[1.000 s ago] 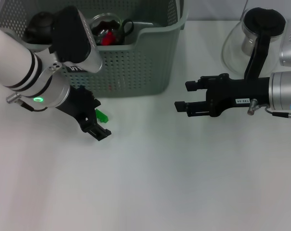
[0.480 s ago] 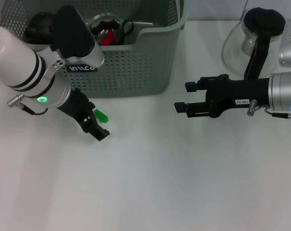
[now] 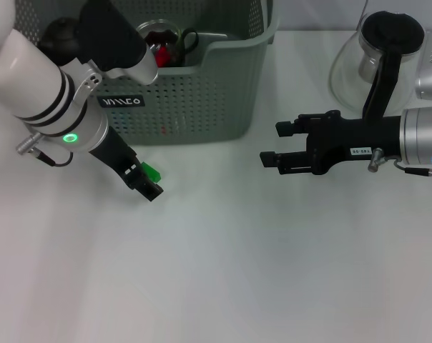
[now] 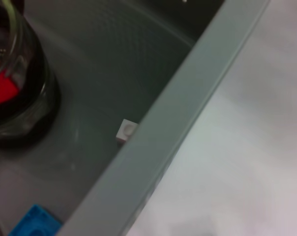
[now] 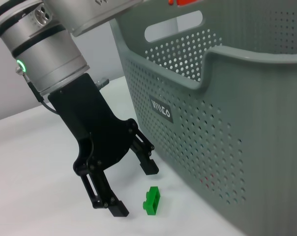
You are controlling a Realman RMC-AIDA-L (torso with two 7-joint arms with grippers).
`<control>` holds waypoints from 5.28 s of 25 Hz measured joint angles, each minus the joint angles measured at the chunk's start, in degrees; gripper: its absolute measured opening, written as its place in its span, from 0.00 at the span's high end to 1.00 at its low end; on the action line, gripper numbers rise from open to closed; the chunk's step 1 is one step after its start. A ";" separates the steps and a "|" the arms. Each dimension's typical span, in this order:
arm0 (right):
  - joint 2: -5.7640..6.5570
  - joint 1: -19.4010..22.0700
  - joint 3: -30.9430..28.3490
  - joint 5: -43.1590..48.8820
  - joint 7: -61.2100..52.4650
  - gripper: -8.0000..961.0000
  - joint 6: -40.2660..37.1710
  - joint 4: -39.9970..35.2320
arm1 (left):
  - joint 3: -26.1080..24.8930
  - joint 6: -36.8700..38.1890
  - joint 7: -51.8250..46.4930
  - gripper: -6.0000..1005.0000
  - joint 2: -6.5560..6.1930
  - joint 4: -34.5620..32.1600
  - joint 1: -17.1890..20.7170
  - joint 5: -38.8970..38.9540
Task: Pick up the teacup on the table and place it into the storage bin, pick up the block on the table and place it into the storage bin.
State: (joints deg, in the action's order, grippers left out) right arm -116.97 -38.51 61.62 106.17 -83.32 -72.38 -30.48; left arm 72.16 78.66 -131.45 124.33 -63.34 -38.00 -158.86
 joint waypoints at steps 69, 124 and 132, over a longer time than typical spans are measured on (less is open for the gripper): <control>0.25 -0.59 1.07 1.58 2.59 0.20 -1.52 -0.42 | 1.90 -4.26 -19.47 0.10 -0.03 8.23 -5.68 -3.21; 0.18 -0.10 -0.01 1.45 2.51 0.20 -1.98 -0.13 | -30.03 22.64 -7.55 0.53 -4.20 -22.80 0.56 25.64; 0.16 -0.21 -0.01 1.46 2.27 0.20 -2.17 -0.13 | -32.75 4.87 -2.94 0.50 -9.44 -3.31 -3.01 26.67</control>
State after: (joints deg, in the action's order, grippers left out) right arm -116.81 -38.72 61.61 107.63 -81.05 -74.54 -30.61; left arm 39.41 83.54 -134.40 114.88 -66.66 -41.02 -132.20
